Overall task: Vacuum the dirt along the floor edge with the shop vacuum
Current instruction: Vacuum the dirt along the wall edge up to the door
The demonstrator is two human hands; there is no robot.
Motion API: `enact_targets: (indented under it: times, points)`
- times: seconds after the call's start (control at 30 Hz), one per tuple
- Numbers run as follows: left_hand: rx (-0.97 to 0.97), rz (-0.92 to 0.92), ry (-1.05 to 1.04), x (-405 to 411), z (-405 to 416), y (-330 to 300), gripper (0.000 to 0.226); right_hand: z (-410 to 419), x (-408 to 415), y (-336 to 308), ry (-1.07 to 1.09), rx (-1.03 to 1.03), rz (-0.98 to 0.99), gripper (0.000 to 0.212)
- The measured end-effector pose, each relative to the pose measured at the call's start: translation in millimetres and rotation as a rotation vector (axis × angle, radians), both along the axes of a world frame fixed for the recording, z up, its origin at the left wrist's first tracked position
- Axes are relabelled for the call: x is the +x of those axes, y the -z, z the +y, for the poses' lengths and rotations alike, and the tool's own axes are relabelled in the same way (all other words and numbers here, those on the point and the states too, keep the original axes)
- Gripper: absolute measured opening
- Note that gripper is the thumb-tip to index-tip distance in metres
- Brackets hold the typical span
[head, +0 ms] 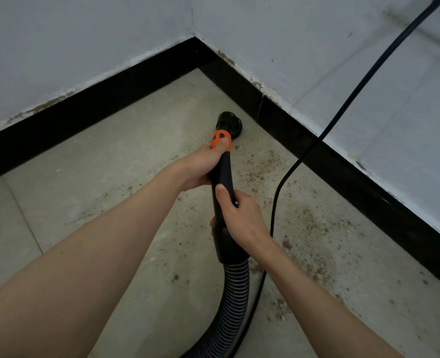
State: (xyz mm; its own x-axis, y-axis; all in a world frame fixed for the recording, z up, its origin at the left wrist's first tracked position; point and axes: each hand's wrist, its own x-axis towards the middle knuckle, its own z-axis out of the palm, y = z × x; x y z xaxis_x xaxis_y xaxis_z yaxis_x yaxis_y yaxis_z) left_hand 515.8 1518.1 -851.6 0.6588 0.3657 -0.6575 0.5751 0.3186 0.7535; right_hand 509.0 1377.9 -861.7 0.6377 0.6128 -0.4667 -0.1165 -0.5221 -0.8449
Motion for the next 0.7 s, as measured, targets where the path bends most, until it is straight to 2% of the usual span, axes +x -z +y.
enact_targets:
  times: [0.27,0.5,0.7]
  points:
    - [0.001,-0.02,0.023,-22,-4,-1,0.038,-6,-20,-4,0.005,0.018,0.017,0.036]
    - [0.078,-0.047,0.012,-28,-9,-3,0.037,-9,-29,-7,0.015,0.039,0.009,0.034]
    - [0.05,-0.024,0.003,-35,-7,-6,0.038,-8,-32,-11,-0.015,0.025,0.033,0.035]
